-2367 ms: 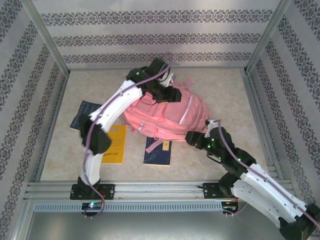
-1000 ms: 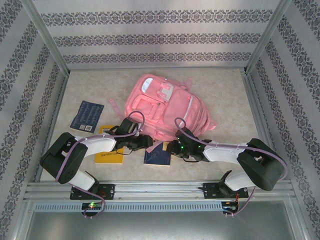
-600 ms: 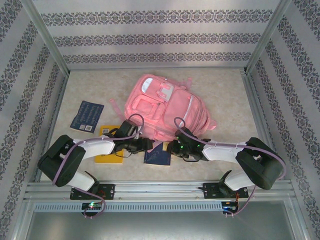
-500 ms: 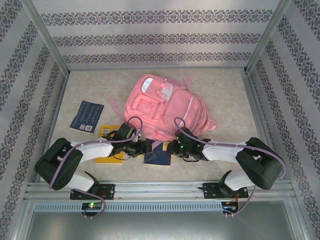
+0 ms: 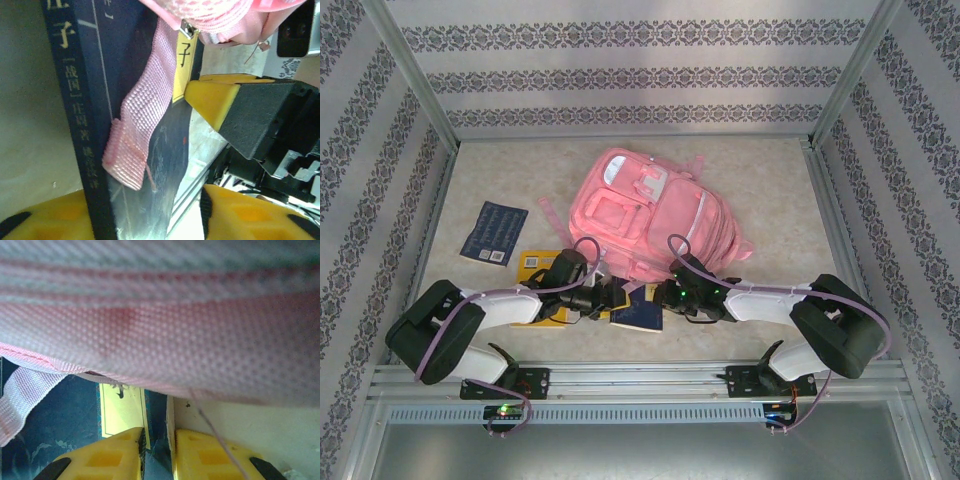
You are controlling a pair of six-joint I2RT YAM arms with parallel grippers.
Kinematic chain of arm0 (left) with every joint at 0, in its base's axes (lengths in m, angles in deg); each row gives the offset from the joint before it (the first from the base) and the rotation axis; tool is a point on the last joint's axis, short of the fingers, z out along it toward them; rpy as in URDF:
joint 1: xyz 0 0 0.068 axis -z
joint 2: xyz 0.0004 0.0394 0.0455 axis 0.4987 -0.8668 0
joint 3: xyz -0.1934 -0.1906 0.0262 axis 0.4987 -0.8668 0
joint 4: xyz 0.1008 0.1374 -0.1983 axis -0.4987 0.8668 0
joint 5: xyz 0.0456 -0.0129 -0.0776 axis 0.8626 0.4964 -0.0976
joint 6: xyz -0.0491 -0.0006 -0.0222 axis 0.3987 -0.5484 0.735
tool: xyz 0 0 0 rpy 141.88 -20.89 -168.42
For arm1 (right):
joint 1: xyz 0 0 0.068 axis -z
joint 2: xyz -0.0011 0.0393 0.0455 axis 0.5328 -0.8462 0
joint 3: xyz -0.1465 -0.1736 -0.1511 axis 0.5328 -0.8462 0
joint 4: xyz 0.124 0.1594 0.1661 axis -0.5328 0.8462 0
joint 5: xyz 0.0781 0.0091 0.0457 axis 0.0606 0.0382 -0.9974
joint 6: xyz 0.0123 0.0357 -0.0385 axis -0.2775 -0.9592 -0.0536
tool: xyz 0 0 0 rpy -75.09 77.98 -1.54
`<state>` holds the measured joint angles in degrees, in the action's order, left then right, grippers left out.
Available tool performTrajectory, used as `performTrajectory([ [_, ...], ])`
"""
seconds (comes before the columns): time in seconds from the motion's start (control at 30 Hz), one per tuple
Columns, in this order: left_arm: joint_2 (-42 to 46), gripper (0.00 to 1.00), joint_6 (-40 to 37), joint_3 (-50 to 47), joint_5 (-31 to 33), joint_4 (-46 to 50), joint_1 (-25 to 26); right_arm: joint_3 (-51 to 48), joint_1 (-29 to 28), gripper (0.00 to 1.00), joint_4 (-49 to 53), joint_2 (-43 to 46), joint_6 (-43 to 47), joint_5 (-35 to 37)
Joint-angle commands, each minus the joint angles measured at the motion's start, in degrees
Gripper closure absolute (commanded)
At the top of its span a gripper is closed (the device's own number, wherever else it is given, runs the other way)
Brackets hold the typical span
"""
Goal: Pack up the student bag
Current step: Pick up the book from the bottom-center of the table.
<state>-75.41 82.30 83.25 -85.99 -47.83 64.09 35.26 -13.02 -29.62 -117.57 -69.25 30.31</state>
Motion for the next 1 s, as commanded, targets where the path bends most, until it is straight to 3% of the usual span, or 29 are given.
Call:
performTrajectory([
  [0.0,-1.4,0.6,2.2,-0.5,-3.3,-9.4,1.0,-1.1,-0.8,0.75,-6.6,-3.7,-1.2,-3.1],
  [0.17,-1.5,0.91,2.0,0.5,-4.4,-6.1,1.0,-2.1,-0.8,0.72,-6.9,-2.3,-1.9,-2.2],
  [0.27,3.9,1.0,1.8,0.4,-4.1,0.0,1.0,-3.8,-0.8,0.63,-5.5,2.1,-2.3,0.4],
  [0.43,18.5,1.0,-2.8,2.5,-1.1,19.3,0.8,-6.2,-0.7,0.4,-0.6,12.7,-1.2,4.9],
  [0.67,32.4,1.0,-8.2,9.6,3.2,39.5,-0.2,-6.3,2.1,0.3,6.3,27.9,2.2,5.0],
  [0.77,34.1,1.0,-9.7,12.5,5.2,42.9,-0.3,-5.3,3.4,0.29,7.6,32.9,3.5,2.9],
  [0.97,35.3,1.0,-7.3,17.5,9.1,38.8,-0.4,-4.9,3.8,0.23,4.2,39.7,1.2,-0.4],
])
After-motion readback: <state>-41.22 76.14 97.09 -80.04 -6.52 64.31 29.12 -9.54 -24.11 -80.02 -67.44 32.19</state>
